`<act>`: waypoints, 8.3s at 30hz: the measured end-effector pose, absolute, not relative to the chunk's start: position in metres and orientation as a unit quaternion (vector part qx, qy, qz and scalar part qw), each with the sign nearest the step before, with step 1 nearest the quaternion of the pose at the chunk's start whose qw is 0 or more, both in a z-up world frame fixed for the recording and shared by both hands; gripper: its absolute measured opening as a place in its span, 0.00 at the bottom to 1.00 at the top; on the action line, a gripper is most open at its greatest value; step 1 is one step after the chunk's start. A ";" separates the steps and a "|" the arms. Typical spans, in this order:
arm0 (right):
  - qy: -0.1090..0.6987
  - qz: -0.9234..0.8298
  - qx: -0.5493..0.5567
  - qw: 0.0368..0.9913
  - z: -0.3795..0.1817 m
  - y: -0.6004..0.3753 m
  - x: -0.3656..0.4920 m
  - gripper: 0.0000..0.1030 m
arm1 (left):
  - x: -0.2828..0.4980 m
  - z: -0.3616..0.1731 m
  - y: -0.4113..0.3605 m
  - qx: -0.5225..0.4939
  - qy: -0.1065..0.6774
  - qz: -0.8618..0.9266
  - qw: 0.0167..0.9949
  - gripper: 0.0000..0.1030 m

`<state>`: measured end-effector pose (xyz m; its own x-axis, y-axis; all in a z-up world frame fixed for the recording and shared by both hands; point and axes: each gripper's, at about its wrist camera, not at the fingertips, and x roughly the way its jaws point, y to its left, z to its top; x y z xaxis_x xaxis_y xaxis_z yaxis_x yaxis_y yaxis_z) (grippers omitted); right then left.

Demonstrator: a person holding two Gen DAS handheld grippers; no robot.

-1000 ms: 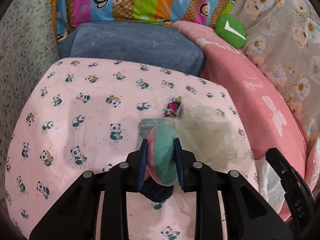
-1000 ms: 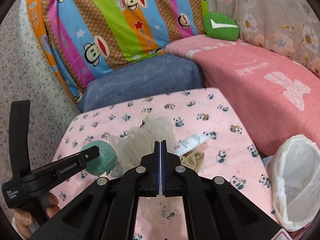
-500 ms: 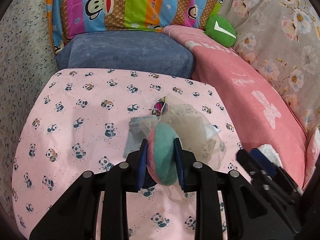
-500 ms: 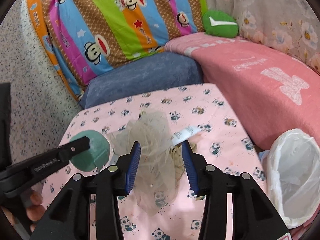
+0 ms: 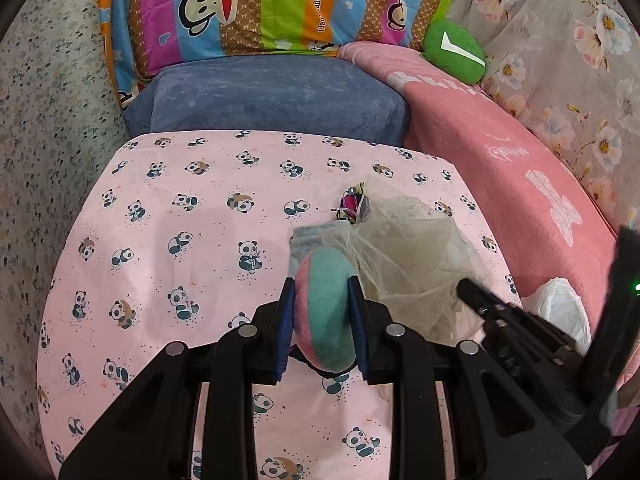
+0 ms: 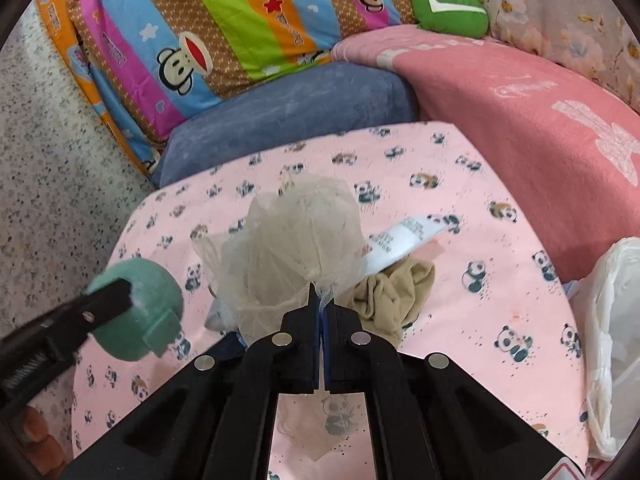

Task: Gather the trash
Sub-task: 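Carry the sponge and tulle over the bin and open both tools, then move both open tools back over the remaining table items, then grasp the tan scrunchie with the right tool while the left tool grasps the grey drawstring pouch, then carry the tan scrunchie and grey pouch over the white bin and open both tools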

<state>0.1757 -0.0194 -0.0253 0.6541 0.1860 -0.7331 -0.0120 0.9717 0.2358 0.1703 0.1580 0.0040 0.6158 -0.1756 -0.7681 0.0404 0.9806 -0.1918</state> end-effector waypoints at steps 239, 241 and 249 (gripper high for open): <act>0.346 -0.032 0.164 0.923 0.006 -0.156 0.058 0.08 | 0.124 0.011 -0.006 -0.026 0.456 -0.196 0.868 0.04; 0.341 -0.042 0.170 0.924 0.008 -0.167 0.054 0.08 | 0.121 0.016 -0.025 -0.016 0.452 -0.211 0.867 0.04; 0.326 -0.089 0.196 0.921 0.009 -0.217 0.036 0.08 | 0.112 0.024 -0.085 0.012 0.446 -0.258 0.857 0.04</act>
<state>0.0361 -0.2175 0.0093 0.7716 -0.0369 -0.6350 0.2919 0.9075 0.3020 0.1124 -0.0854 0.0239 0.4688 -0.4308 -0.7711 0.4530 0.8667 -0.2087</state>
